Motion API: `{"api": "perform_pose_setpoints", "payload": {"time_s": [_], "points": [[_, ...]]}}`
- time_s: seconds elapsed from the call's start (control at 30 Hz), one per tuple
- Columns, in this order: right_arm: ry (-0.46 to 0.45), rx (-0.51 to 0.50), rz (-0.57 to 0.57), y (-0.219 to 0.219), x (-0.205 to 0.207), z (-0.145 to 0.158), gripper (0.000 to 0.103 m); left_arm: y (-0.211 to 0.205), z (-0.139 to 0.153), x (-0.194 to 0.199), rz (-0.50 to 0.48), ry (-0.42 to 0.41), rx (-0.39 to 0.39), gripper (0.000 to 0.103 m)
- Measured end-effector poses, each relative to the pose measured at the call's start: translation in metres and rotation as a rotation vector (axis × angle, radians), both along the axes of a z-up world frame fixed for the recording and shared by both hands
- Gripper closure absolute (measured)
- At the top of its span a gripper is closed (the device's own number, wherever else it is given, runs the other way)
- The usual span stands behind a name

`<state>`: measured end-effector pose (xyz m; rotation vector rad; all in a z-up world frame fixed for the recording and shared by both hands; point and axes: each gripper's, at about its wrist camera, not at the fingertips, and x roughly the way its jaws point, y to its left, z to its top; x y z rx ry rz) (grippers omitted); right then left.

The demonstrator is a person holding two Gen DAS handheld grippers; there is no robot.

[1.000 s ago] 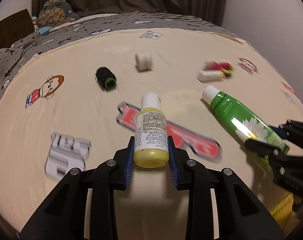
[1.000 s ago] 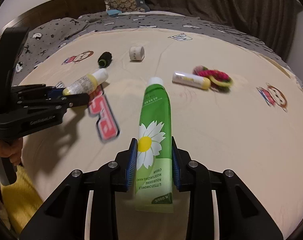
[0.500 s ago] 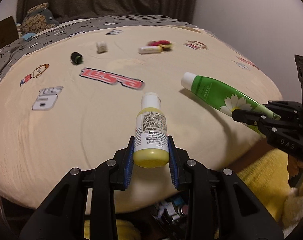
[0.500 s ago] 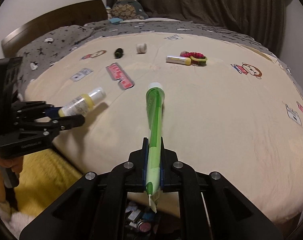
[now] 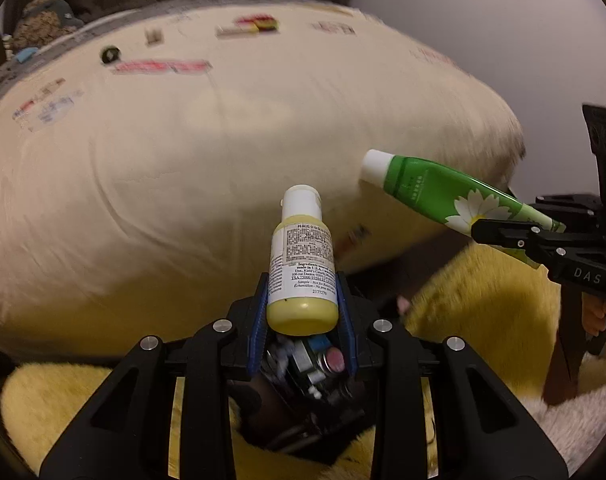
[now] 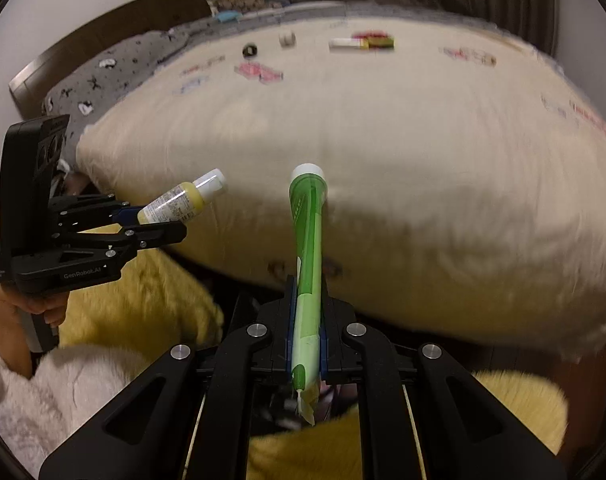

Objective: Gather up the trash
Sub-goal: 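Lower yellow bottle with left tool and green tube with right tool into bin, then open both tools over the bin and raise them back above the bed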

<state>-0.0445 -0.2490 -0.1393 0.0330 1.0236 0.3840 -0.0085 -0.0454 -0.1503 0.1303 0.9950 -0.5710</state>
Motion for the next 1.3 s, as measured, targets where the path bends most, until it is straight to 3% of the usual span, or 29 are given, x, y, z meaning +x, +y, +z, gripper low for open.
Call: {"api": "perform_pose_setpoints", "payload": {"time_s": [0.3,0.47,0.63,0.9,0.97,1.07,1.13,1.17,1.23,1.3], "points": [[0.267,-0.016,-0.007,0.017,0.000,-0.076,0.093,-0.015,-0.064,-0.009,-0.053,0.185,0.065,0.074],[0.358,-0.014,-0.012,0.028,0.005,-0.110,0.093,-0.015,-0.096,-0.002,-0.041,0.301,0.064,0.074],[0.389,-0.012,-0.032,0.028,0.011,-0.123,0.093,-0.018,-0.118,0.002,-0.048,0.358,0.098,0.074],[0.413,0.003,-0.055,0.030,0.022,-0.128,0.090,-0.018,-0.128,-0.001,-0.066,0.394,0.108,0.073],[0.420,-0.003,-0.077,0.028,0.028,-0.128,0.090,-0.016,-0.127,0.001,-0.061,0.396,0.103,0.058],[0.423,0.000,-0.101,0.025,0.033,-0.128,0.089,-0.012,-0.120,0.001,-0.049,0.367,0.100,0.051],[0.412,0.021,-0.110,0.023,0.035,-0.124,0.081,-0.011,-0.115,0.001,-0.042,0.351,0.098,0.048],[0.404,0.026,-0.113,0.022,0.036,-0.121,0.066,-0.010,-0.112,0.002,-0.038,0.340,0.098,0.047],[0.376,0.033,-0.119,0.021,0.037,-0.115,0.053,-0.008,-0.106,0.002,-0.030,0.320,0.098,0.047],[0.345,0.030,-0.122,0.018,0.040,-0.105,0.053,-0.006,-0.097,0.004,-0.022,0.296,0.097,0.046]]}}
